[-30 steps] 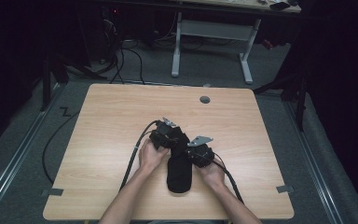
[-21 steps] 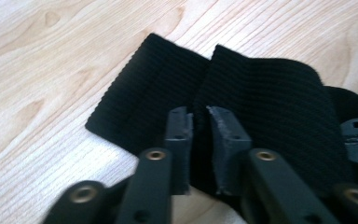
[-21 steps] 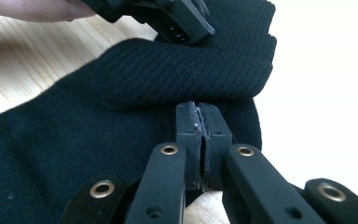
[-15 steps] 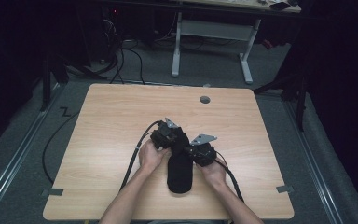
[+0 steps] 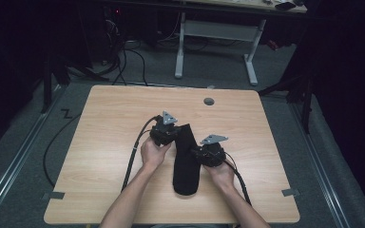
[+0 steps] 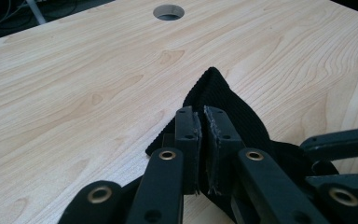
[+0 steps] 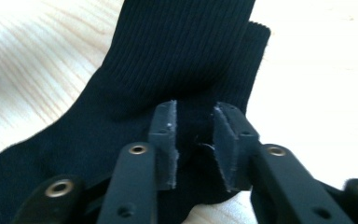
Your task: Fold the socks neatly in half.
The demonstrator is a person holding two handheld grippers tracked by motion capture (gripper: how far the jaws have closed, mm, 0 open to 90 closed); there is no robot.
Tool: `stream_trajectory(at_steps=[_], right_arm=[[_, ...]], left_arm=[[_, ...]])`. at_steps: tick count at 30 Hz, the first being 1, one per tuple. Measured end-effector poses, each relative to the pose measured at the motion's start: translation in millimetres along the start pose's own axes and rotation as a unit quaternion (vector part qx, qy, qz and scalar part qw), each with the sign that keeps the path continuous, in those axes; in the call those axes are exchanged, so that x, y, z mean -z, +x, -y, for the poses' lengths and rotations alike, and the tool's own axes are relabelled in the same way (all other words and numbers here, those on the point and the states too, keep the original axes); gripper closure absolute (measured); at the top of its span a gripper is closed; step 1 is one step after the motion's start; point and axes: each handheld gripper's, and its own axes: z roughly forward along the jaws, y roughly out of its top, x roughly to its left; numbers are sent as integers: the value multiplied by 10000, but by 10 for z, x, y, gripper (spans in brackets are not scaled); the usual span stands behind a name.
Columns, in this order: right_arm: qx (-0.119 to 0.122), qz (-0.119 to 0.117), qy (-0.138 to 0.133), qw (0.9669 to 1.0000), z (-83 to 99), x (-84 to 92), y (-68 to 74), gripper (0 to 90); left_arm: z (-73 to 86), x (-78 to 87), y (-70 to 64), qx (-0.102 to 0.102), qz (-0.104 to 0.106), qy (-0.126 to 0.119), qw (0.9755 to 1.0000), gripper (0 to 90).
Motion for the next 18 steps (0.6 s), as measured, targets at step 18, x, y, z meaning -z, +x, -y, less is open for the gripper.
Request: stream_trajectory(at_steps=[18], right_arm=[[224,-24,213,9995,-156,-88,71,893]], left_arm=[[-16,157,75,48,61,-271,9996,842]])
